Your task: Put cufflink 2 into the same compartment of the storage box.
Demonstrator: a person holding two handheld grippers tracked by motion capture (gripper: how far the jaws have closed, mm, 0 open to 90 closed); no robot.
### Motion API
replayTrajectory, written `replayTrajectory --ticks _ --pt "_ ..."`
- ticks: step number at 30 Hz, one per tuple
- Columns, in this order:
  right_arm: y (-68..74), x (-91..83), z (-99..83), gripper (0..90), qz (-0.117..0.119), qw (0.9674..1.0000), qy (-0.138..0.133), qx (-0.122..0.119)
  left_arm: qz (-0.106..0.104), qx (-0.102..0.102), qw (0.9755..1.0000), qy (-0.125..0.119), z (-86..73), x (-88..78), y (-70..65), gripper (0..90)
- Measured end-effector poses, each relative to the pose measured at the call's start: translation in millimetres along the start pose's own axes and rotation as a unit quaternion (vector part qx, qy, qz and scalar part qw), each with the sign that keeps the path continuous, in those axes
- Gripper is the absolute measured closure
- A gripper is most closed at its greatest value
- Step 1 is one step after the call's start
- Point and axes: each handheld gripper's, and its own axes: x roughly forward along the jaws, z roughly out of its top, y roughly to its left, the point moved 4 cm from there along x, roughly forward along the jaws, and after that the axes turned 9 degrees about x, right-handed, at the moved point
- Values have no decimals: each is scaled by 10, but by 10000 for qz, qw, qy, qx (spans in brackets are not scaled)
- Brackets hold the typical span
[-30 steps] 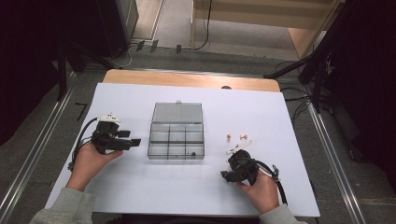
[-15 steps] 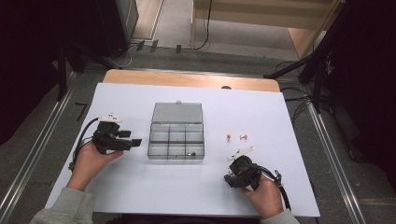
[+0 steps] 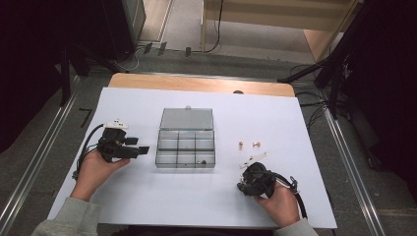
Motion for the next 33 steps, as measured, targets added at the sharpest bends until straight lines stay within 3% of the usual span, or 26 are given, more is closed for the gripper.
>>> replayTrajectory --ticks 17,33 --pt "-2 -23 17 668 79 10000 -30 17 5 -14 10000 -20 1 -2 1 368" --pt "13 -73 151 668 266 9988 -396 54 -50 -41 10000 -17 0 3 2 367"
